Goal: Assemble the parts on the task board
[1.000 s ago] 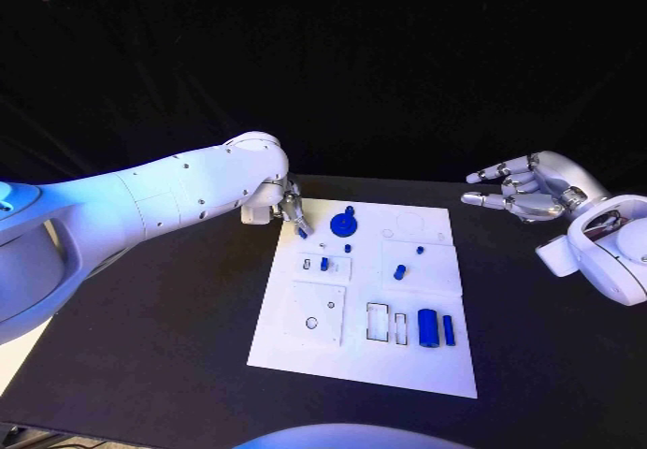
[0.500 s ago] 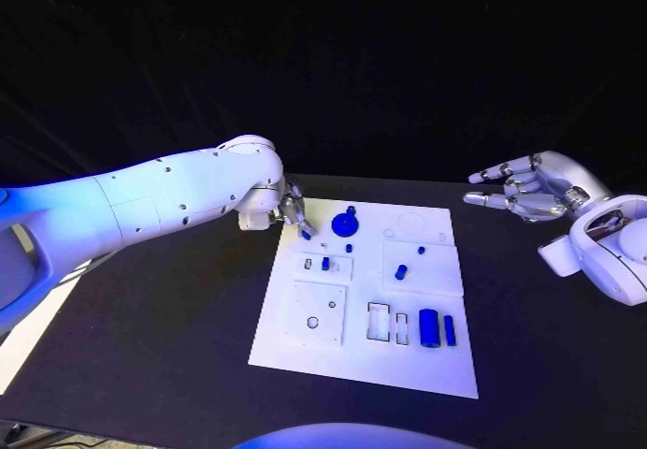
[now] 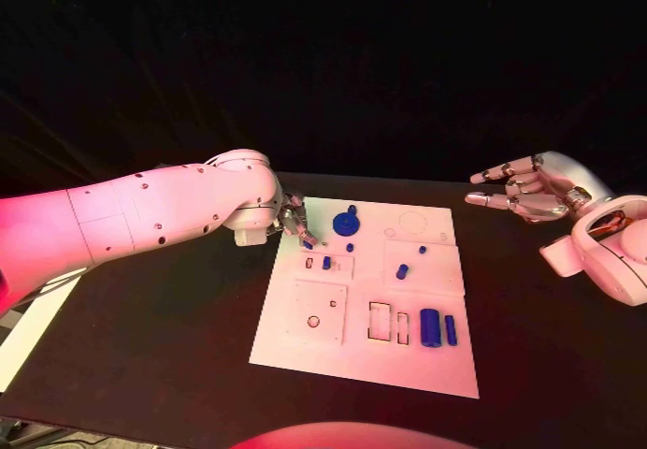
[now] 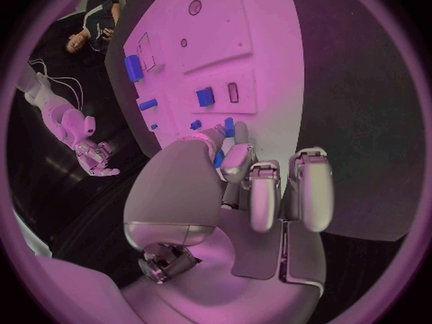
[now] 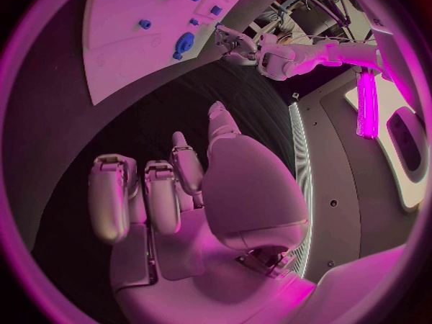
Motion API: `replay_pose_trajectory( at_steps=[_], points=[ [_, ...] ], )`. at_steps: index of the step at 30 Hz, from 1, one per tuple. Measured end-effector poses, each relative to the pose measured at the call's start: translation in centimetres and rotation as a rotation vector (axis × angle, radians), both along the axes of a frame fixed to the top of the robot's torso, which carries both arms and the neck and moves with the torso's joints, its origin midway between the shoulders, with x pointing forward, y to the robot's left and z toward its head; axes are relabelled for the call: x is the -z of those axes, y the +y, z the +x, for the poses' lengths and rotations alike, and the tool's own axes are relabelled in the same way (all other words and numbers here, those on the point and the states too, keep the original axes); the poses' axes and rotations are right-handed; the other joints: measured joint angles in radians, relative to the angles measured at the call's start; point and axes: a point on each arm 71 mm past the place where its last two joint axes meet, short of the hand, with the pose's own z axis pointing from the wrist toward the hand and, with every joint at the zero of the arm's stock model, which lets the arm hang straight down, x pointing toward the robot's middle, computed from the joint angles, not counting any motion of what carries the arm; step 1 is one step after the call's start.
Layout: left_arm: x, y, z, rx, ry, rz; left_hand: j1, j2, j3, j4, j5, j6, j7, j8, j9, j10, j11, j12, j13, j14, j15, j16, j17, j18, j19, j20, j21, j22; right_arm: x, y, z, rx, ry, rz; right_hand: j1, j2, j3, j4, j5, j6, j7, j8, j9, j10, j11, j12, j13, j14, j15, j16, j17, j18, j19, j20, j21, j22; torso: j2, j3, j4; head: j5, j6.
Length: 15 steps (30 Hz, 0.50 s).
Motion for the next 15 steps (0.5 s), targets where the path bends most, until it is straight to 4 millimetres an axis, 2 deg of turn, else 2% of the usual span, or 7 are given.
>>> replay_pose_trajectory(
  at_steps=[10, 15],
  points=[
    [1.3, -0.5, -1.2, 0.019, -0.025, 0.021, -0.004, -0.004, 0.008, -0.003, -0.002, 0.0, 0.0, 0.0, 0.008, 0.0, 0.0, 0.0, -0.001, 0.0, 0.0, 0.0, 0.0, 0.0, 0.0, 0.0, 0.0, 0.0, 0.1, 0.0, 0.0, -0.001, 0.003, -0.001, 0.0, 0.0, 0.0, 0.0, 0.0, 0.0, 0.0, 0.0, 0.0, 0.0, 0.0, 0.0, 0.0, 0.0, 0.0, 0.0, 0.0, 0.0, 0.0, 0.0, 0.0, 0.0, 0.001, -0.0003, -0.0015, 0.004, -0.003],
    [1.5, -0.7, -1.4, 0.025, -0.037, 0.029, -0.008, -0.016, 0.018, -0.007, -0.002, 0.0, 0.0, 0.001, 0.028, 0.0, 0.0, 0.0, -0.003, 0.0, 0.0, 0.0, 0.0, 0.0, 0.0, 0.0, 0.0, 0.0, 0.2, 0.0, 0.0, -0.001, 0.004, -0.001, 0.0, 0.0, 0.0, 0.0, 0.0, 0.0, 0.0, 0.0, 0.0, 0.0, 0.0, 0.0, 0.0, 0.0, 0.0, 0.0, 0.0, 0.0, 0.0, 0.0, 0.0, 0.0, 0.002, -0.0002, -0.002, 0.005, -0.004]
  ],
)
